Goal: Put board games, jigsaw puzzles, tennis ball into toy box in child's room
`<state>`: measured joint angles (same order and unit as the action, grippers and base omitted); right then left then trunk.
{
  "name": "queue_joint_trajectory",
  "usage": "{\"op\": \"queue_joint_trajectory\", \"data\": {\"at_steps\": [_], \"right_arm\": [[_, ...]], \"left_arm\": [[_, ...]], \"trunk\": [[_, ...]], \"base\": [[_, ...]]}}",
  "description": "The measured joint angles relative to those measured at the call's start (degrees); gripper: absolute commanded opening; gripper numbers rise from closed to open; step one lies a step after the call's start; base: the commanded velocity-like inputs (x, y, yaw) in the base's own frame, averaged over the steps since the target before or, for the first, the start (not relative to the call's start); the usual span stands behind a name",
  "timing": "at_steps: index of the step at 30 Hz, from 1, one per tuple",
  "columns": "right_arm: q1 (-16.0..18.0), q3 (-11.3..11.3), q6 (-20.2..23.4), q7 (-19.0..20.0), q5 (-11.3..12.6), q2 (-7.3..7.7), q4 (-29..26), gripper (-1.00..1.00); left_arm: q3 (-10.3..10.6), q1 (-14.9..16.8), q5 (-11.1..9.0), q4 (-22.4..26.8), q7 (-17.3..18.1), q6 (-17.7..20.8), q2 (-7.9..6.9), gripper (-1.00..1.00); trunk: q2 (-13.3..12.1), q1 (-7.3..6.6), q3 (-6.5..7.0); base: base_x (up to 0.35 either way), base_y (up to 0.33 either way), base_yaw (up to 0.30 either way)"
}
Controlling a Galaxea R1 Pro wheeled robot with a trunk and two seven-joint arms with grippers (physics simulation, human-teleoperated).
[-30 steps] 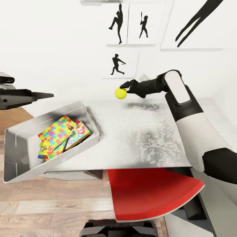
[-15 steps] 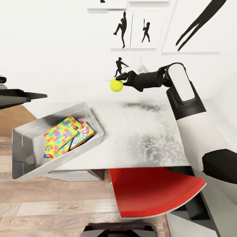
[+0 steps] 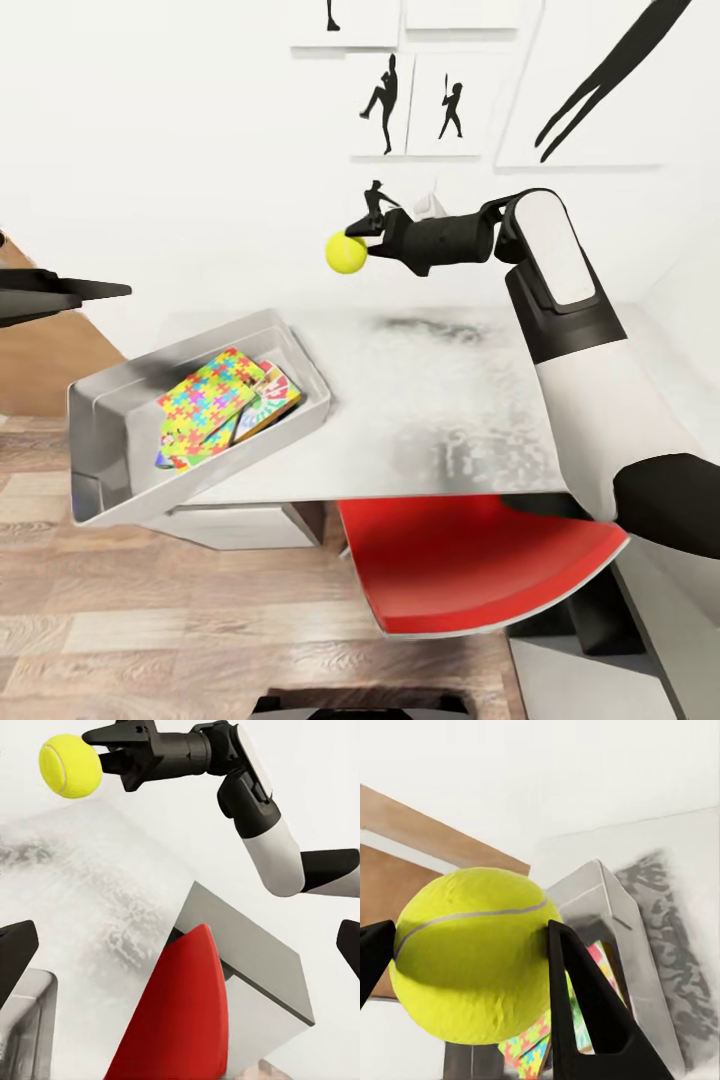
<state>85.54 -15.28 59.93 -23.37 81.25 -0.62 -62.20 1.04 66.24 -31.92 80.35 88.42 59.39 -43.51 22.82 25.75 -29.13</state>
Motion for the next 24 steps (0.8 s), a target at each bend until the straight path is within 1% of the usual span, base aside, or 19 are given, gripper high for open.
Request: {"op": "queue_joint_trajectory", "data": {"at_steps": [4, 7, 10, 16, 20, 24], "right_arm": [[0.00, 0.00, 0.00, 0.00, 0.61, 0.01, -0.01, -1.00], [0.00, 0.00, 0.00, 0.00, 0.77, -0.05, -0.01, -1.00], [0.00, 0.00, 0.00, -0.01, 0.80, -0.07, -0.01, -1.00], [-0.02, -0.08, 0.00, -0.05, 0.82, -0.11, 0.05, -1.00], [-0.03, -0.22, 0.00, -0.08, 0.71, -0.22, 0.08, -1.00], [-0.04, -0.38, 0.00, -0.09, 0.63, -0.30, 0.20, -1.00]], "left_arm": [[0.00, -0.02, 0.06, -0.07, 0.02, 0.00, -0.14, 1.00], [0.00, -0.04, 0.05, -0.13, 0.07, 0.00, -0.19, 1.00], [0.00, -0.04, 0.06, -0.15, 0.14, 0.00, -0.20, 1.00], [-0.01, -0.03, 0.12, -0.54, 0.18, 0.00, -0.20, 1.00], [-0.01, -0.04, 0.14, -0.86, 0.17, 0.00, -0.21, 1.00], [0.00, -0.04, 0.16, -0.92, 0.15, 0.00, -0.20, 1.00]], "trunk": [[0.00, 0.00, 0.38], [0.00, -0.01, 0.67], [0.00, -0.01, 0.95], [0.00, -0.01, 1.53], [0.00, -0.01, 1.91], [0.00, 0.00, 2.29]], "base": [[-0.117, 0.177, 0.000], [-0.050, 0.078, 0.000], [-0.019, 0.065, 0.000], [-0.005, 0.183, 0.002], [-0.002, 0.080, 0.044], [-0.050, 0.182, 0.064]]}}
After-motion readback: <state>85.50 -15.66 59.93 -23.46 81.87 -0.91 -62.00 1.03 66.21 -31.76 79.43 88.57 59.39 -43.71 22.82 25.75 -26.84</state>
